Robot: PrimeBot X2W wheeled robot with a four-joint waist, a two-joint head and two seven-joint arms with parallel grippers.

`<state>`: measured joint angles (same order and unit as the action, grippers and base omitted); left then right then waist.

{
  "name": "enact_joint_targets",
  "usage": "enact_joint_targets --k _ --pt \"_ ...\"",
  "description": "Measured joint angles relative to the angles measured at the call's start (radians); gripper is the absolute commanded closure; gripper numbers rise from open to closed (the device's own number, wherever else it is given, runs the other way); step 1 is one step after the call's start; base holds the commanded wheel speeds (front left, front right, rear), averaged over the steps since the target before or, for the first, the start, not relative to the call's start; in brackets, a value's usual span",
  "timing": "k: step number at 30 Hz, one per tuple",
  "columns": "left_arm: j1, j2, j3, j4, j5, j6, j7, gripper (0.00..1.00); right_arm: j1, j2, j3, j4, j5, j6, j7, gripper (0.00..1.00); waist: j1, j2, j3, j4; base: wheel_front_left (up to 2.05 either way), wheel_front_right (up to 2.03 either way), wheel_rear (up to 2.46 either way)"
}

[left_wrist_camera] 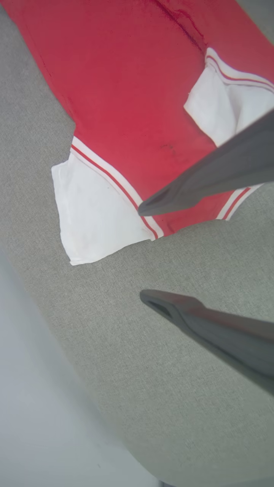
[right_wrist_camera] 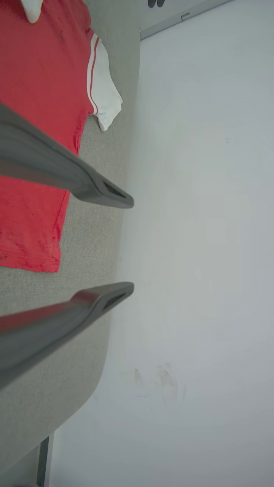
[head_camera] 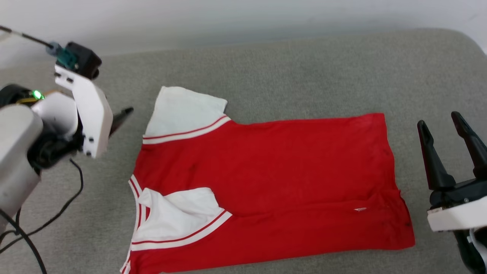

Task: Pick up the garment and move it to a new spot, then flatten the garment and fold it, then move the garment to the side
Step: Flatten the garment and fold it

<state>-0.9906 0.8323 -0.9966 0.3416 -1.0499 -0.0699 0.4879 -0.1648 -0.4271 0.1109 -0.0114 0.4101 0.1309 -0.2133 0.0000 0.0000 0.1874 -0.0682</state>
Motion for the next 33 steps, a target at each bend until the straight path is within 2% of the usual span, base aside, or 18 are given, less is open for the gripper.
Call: enact_joint_targets --k 6,10,15,22,32,33 --pt "-0.126 -0.056 0.015 0.083 -0.012 0.0 0.095 0.0 0.059 0.099 -0.045 -0.096 -0.103 0.0 -0.034 0.0 0.0 0.0 0.096 -0.023 0.0 0.0 0.0" --pt "-0.234 -0.093 0.032 0.138 -0.026 0.012 0.176 0.0 0.068 0.133 -0.044 -0.124 -0.134 0.0 -0.042 0.0 0.0001 0.0 0.168 -0.036 0.0 0.0 0.0" --pt "-0.35 -0.121 0.032 0.202 -0.048 0.011 0.324 0.0 0.033 0.145 -0.025 -0.139 -0.138 0.0 -0.046 0.0 0.0002 0.0 0.259 -0.053 0.0 0.0 0.0" --pt "-0.46 -0.129 0.008 0.259 -0.027 0.021 0.452 0.0 -0.048 0.15 0.023 -0.146 -0.14 0.0 -0.049 0.0 0.0002 0.0 0.371 -0.088 0.0 0.0 0.0" --pt "-0.487 -0.128 -0.033 0.295 0.011 -0.002 0.483 0.0 -0.082 0.15 0.047 -0.161 -0.208 0.0 -0.049 0.0 0.0001 0.0 0.441 -0.127 0.0 0.0 0.0" --pt "-0.487 -0.129 -0.036 0.296 0.01 -0.007 0.486 0.68 -0.082 0.149 0.043 -0.161 -0.209 0.0 -0.049 0.0 0.0001 0.0 0.439 -0.126 0.0 0.0 0.0"
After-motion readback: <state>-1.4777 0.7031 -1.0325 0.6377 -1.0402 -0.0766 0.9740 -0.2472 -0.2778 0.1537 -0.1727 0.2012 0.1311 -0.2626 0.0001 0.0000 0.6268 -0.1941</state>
